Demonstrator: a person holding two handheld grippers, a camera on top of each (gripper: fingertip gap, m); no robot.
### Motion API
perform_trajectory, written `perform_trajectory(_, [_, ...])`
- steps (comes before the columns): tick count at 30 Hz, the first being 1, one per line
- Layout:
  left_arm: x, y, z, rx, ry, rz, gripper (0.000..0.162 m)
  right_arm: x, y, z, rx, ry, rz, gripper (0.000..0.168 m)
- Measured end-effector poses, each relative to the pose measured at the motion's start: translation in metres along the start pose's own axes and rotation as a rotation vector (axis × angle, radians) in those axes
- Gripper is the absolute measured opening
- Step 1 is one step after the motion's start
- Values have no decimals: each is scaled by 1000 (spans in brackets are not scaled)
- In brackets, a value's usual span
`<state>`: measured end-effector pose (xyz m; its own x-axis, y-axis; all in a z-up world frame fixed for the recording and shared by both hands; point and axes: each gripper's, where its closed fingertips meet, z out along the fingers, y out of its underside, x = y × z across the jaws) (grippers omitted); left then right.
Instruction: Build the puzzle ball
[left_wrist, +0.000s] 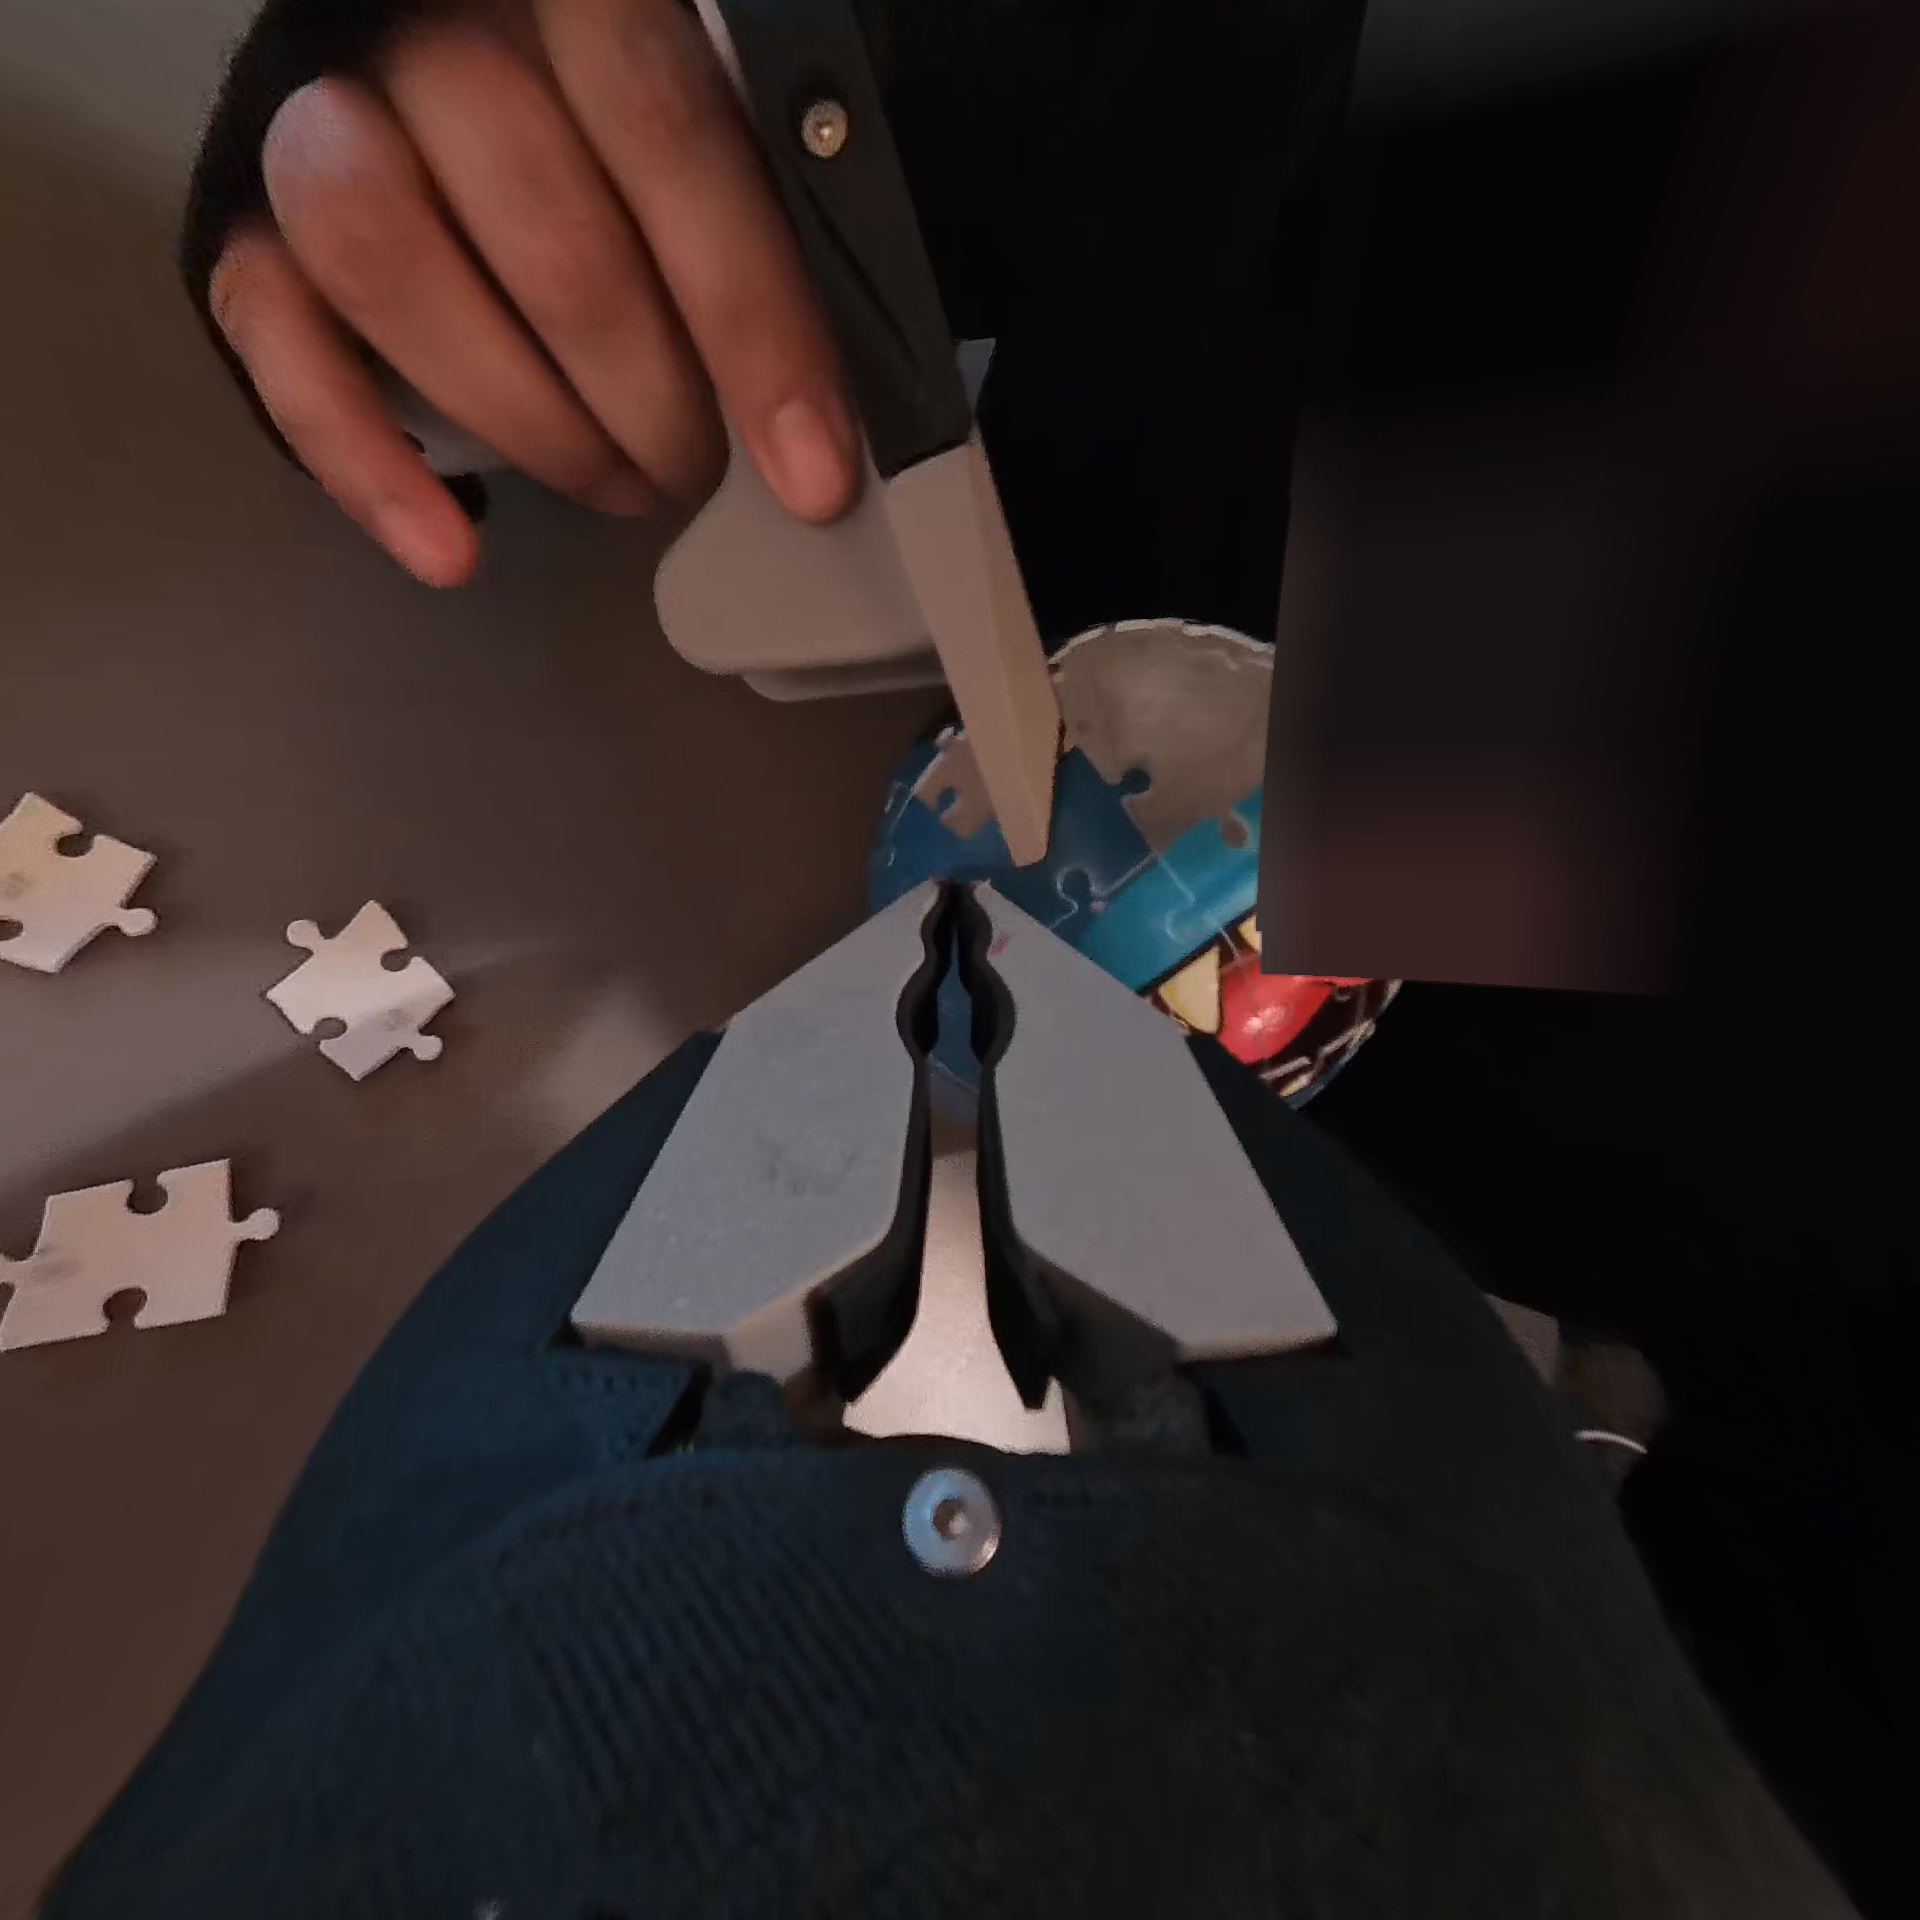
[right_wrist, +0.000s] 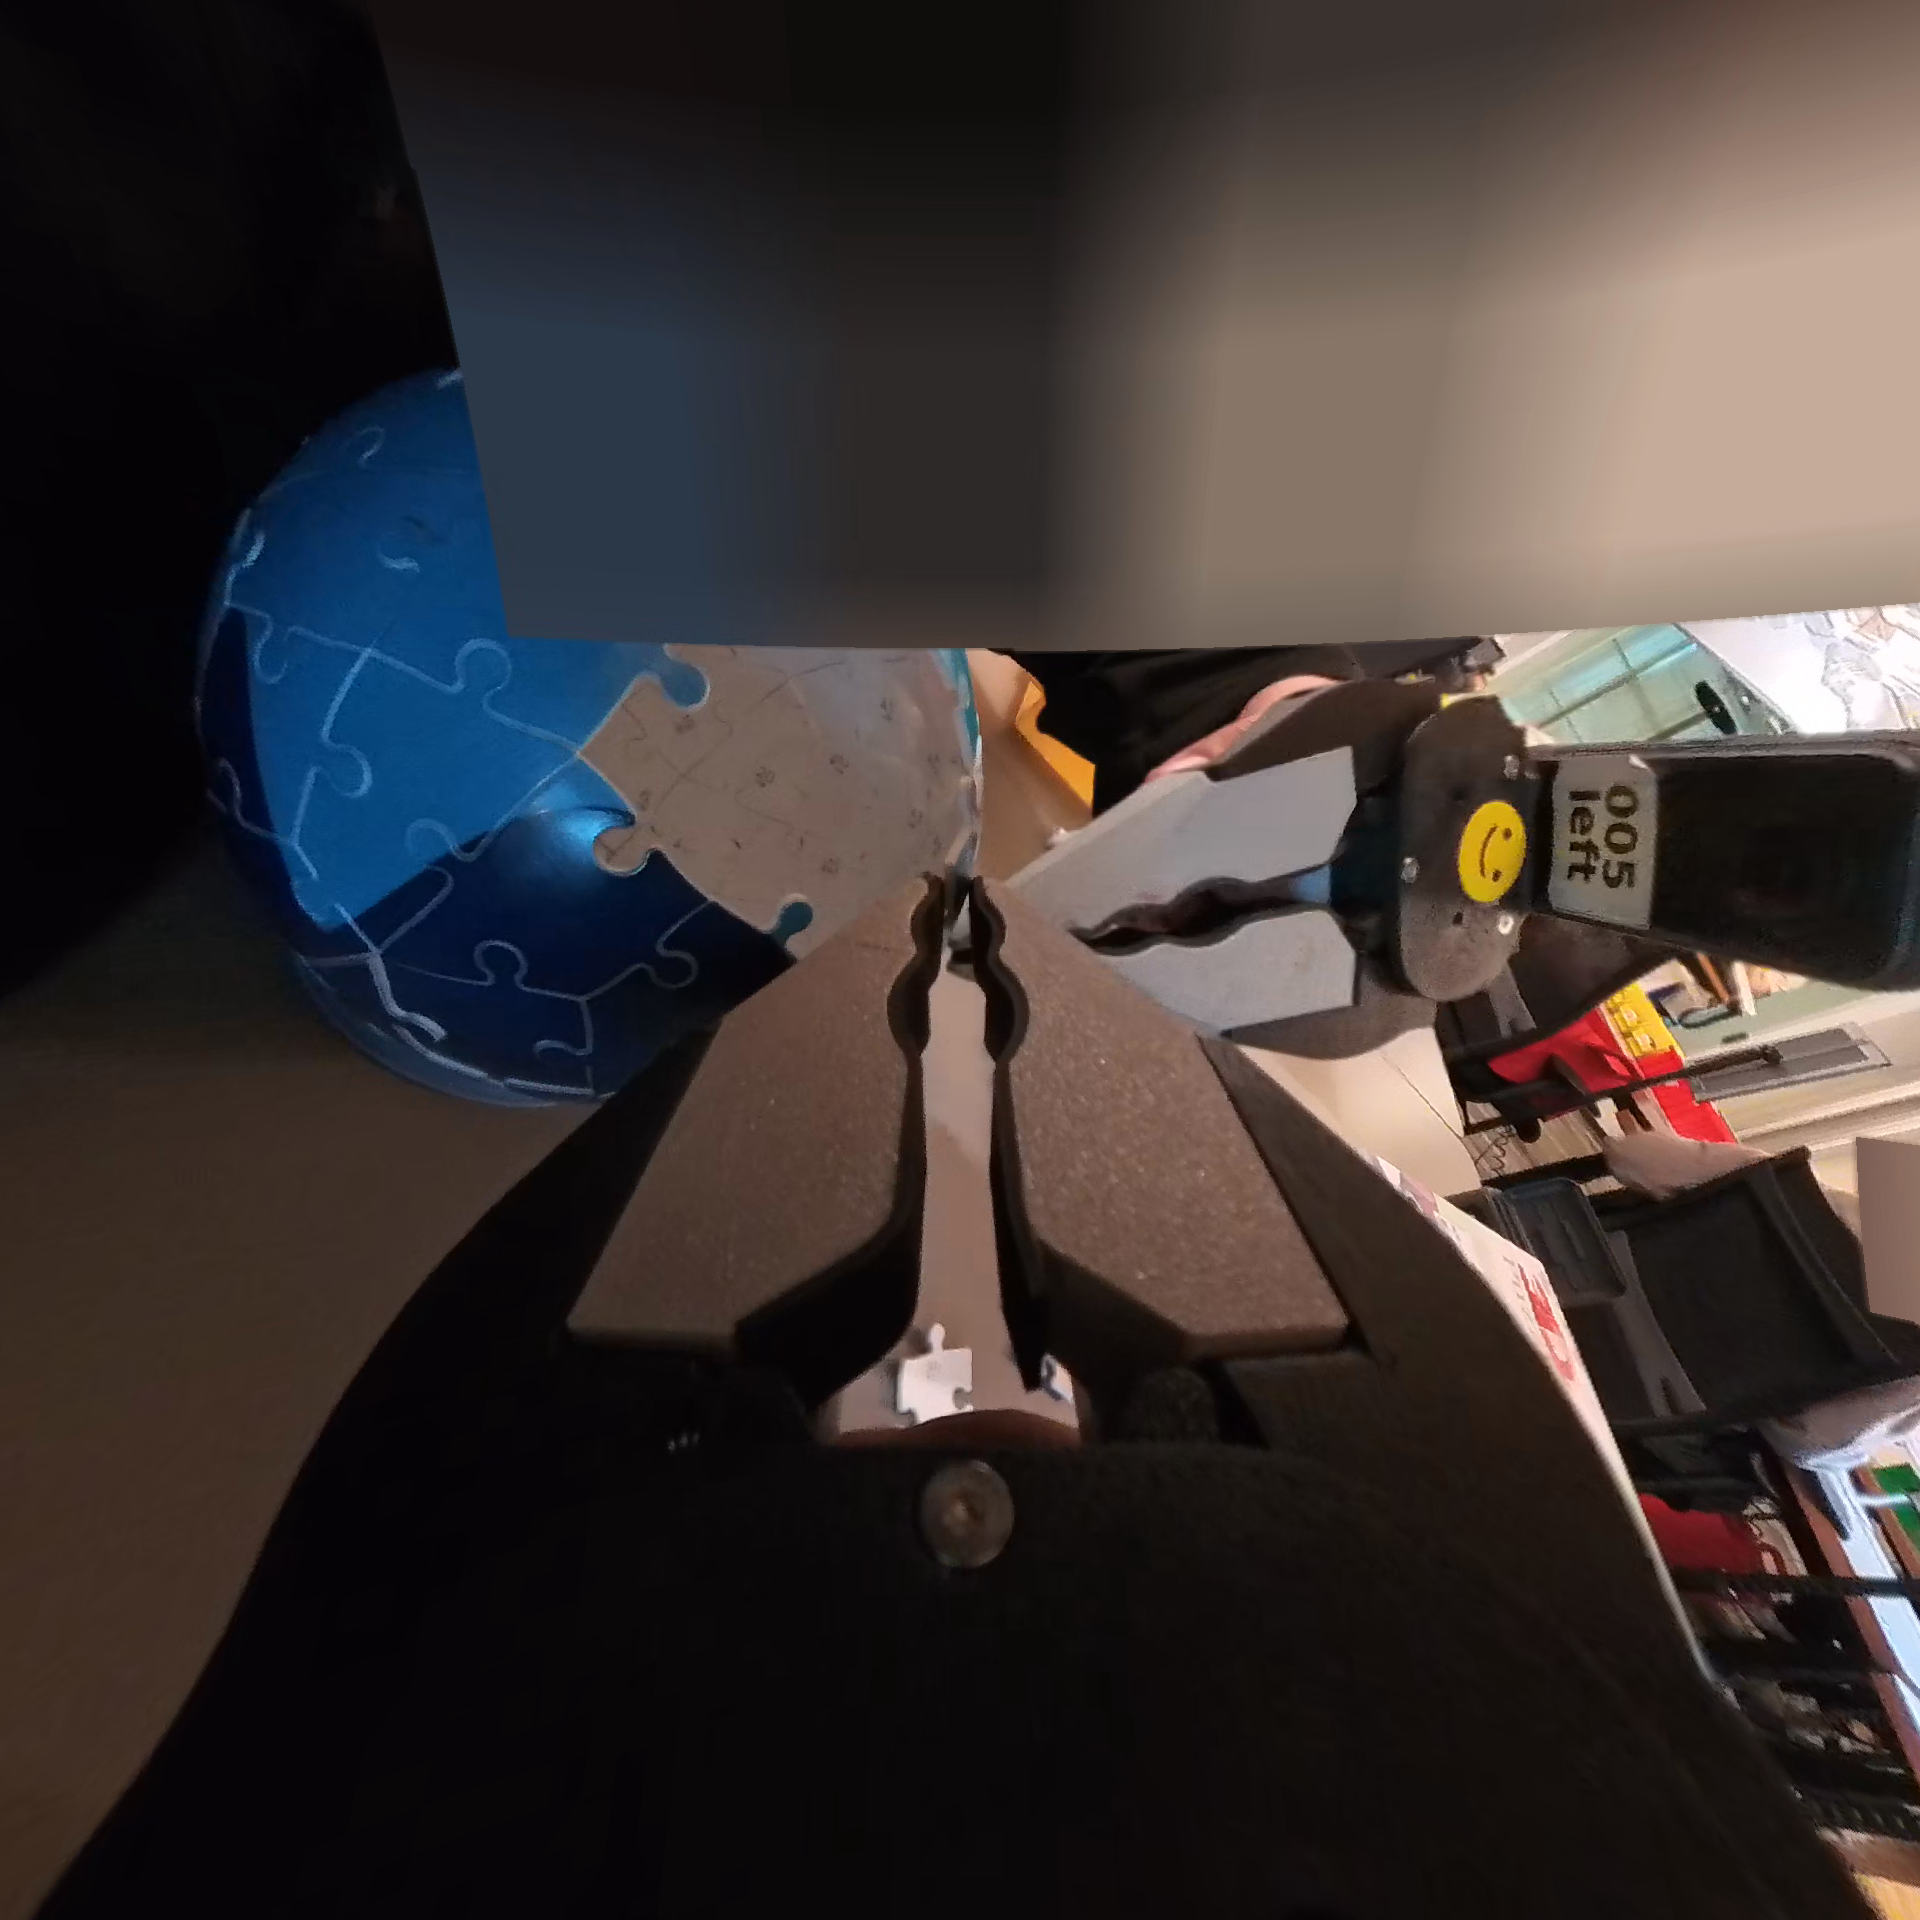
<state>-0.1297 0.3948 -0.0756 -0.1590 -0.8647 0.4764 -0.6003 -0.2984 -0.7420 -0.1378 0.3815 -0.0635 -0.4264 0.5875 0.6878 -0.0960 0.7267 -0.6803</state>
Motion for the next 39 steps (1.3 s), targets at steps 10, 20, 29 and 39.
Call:
perform_trajectory(10, [1,4,-1,-5,25,-15,0,-1,1,0,-2,-7,-1,1])
perform_trajectory(20, [1,6,0,-22,37,-12,0,-2,1,0,-2,-8,-2,1])
perform_trajectory(29, [-1,8,2,-33,25,-21,0,-2,1,0,-4,-10,-5,1])
perform_trajectory(39, [7,4,-3,-6,35,9,0,-2,3,0,-7,-5,-4,1])
